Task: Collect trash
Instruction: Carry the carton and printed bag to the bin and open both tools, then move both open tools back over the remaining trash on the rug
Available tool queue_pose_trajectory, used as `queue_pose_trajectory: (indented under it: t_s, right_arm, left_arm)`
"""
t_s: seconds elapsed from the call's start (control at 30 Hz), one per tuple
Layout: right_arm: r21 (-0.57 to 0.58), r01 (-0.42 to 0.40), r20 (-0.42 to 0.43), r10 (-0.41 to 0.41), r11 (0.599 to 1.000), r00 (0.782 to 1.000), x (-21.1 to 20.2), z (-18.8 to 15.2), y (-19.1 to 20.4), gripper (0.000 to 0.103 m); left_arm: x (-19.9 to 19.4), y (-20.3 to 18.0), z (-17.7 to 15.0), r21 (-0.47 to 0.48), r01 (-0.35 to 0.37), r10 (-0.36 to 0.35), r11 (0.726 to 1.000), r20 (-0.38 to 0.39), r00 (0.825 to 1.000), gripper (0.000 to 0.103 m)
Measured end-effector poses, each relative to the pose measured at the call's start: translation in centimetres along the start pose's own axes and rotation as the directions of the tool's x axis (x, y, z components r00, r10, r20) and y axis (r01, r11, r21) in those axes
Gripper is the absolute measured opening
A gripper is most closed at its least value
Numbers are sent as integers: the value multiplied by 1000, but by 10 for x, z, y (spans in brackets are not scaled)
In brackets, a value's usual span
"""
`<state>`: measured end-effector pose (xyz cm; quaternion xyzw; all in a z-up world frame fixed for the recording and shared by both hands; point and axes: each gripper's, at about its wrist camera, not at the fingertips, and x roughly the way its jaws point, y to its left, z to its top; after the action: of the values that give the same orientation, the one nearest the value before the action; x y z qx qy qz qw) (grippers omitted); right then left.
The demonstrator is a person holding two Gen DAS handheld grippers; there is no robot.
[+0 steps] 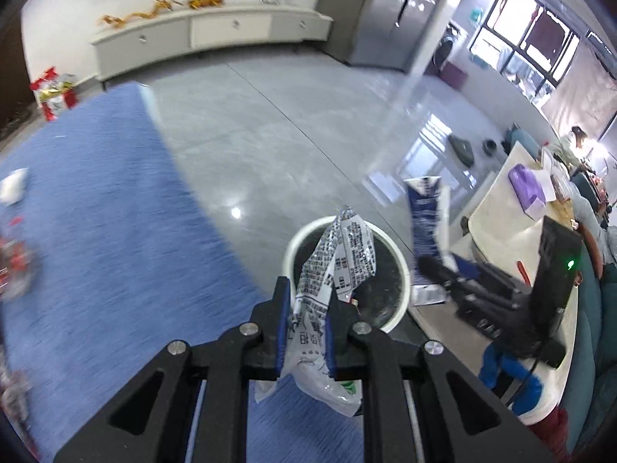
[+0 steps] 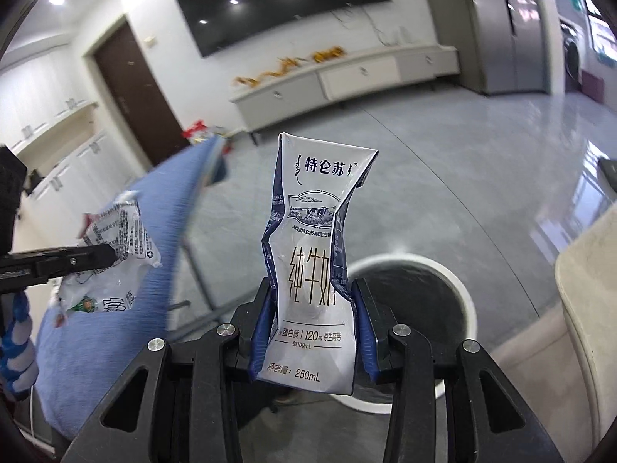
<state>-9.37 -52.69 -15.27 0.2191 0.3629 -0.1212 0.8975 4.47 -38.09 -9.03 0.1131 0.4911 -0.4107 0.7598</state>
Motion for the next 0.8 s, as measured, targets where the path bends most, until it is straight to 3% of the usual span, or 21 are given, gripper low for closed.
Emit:
queue_pose_trajectory:
  t_s: [0.23, 0.4, 0.47, 0.53, 0.8]
  right_arm:
    - [65, 67, -61, -63, 996, 996, 42, 4, -36, 39]
    - [74, 124, -91, -118, 989, 989, 58, 3, -54, 44]
    - [79, 148, -96, -140, 986, 986, 60, 2, -58, 49]
    - [86, 157, -97, -148, 984, 984, 57, -4, -62, 49]
    - [86, 152, -82, -145, 985, 986, 42, -6, -59, 50]
  left_arm:
    - [64, -30, 31, -38, 71, -73, 997, -66, 995, 18]
    - [92, -36, 41, -69, 94, -100, 993, -92, 991, 31]
    - [94, -33, 44, -96, 115, -124, 989, -92, 988, 44]
    - [92, -34, 43, -103, 119, -128, 988, -80, 989, 48]
    - [50, -24, 26, -45, 58, -59, 997, -3, 998, 48]
